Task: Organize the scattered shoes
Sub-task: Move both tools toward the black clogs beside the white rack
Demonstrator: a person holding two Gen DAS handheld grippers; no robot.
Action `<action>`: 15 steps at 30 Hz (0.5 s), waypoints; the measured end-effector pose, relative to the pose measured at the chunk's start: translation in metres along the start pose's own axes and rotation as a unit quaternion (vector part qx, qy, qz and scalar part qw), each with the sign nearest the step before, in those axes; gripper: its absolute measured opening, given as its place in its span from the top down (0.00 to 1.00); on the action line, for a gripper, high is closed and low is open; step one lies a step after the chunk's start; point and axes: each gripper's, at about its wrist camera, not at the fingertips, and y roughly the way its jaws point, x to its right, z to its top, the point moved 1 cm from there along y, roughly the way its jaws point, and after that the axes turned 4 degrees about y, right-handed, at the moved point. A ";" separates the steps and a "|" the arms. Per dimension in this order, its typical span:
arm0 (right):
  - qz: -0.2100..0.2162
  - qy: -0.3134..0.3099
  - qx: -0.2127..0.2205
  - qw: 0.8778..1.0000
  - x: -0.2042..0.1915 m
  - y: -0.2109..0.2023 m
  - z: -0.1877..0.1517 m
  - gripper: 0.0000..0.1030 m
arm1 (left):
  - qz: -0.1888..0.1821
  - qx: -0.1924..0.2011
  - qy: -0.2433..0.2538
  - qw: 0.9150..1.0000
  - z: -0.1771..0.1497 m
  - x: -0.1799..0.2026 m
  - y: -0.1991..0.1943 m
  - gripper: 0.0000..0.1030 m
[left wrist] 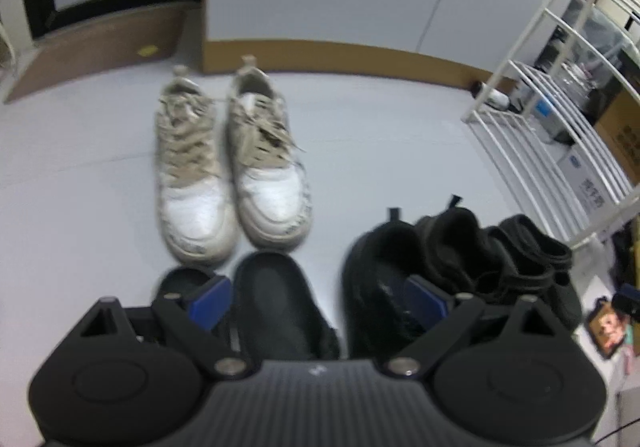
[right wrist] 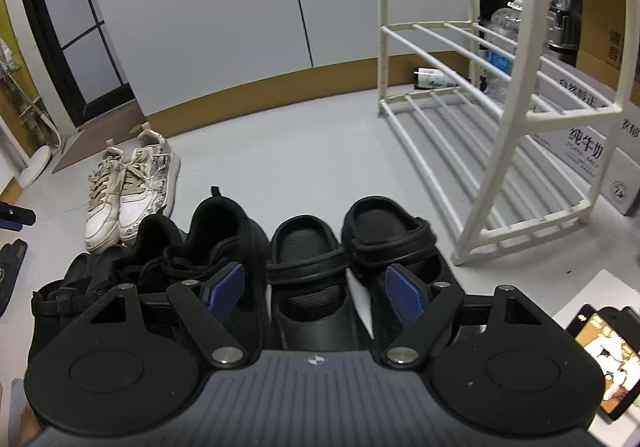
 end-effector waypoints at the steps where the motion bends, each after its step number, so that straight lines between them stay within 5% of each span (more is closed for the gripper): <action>1: -0.001 0.000 -0.002 1.000 0.000 0.000 0.000 0.20 | -0.006 -0.001 -0.001 1.000 -0.001 0.004 0.003 0.08; 9: -0.029 0.016 -0.053 0.998 0.013 0.000 -0.001 0.20 | -0.078 -0.014 -0.005 0.997 -0.014 0.023 0.014 0.09; 15: -0.049 0.023 -0.071 0.996 0.020 0.010 -0.004 0.23 | -0.079 -0.033 0.006 0.996 -0.025 0.020 0.014 0.09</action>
